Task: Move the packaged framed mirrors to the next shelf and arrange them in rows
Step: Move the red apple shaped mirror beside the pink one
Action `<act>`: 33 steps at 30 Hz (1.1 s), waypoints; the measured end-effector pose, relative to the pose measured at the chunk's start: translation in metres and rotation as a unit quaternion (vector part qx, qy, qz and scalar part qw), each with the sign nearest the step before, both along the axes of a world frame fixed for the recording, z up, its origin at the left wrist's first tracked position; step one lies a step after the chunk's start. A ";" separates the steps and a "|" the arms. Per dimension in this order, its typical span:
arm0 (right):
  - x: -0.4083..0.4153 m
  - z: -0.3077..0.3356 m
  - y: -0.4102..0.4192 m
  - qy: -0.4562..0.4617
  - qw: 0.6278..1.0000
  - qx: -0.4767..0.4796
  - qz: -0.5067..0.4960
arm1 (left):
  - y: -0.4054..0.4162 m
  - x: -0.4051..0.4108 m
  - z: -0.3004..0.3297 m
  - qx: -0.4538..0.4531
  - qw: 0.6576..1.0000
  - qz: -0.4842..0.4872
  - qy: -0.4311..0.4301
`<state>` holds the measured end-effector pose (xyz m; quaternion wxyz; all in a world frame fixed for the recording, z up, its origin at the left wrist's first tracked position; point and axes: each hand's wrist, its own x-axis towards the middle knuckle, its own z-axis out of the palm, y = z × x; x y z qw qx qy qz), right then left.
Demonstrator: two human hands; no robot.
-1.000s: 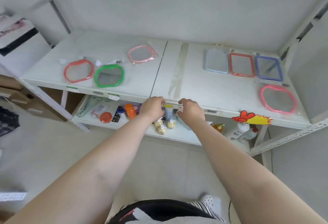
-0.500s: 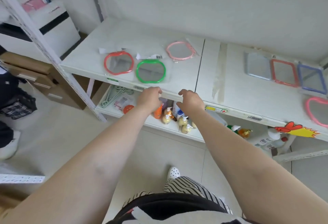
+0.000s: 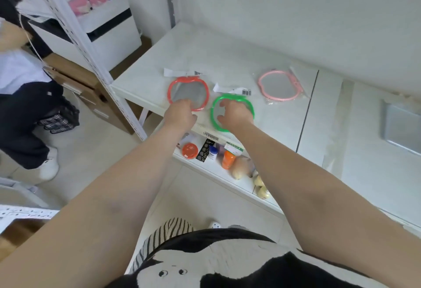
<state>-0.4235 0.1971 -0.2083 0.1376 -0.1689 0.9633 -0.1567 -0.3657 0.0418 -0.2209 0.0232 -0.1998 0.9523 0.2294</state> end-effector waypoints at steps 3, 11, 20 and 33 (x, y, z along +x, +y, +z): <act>-0.019 -0.007 -0.018 0.003 1.000 0.001 0.001 | -0.021 -0.019 -0.009 0.012 1.000 0.020 -0.020; -0.065 -0.035 -0.069 -0.003 0.999 0.027 -0.046 | -0.070 -0.083 -0.036 0.087 0.975 0.157 -0.133; -0.069 -0.050 -0.131 0.000 0.968 0.135 -0.212 | -0.130 -0.121 -0.061 0.254 0.940 0.198 -0.113; -0.059 -0.029 -0.158 -0.016 0.919 -0.120 -0.375 | -0.182 -0.144 -0.038 0.461 0.884 0.068 -0.019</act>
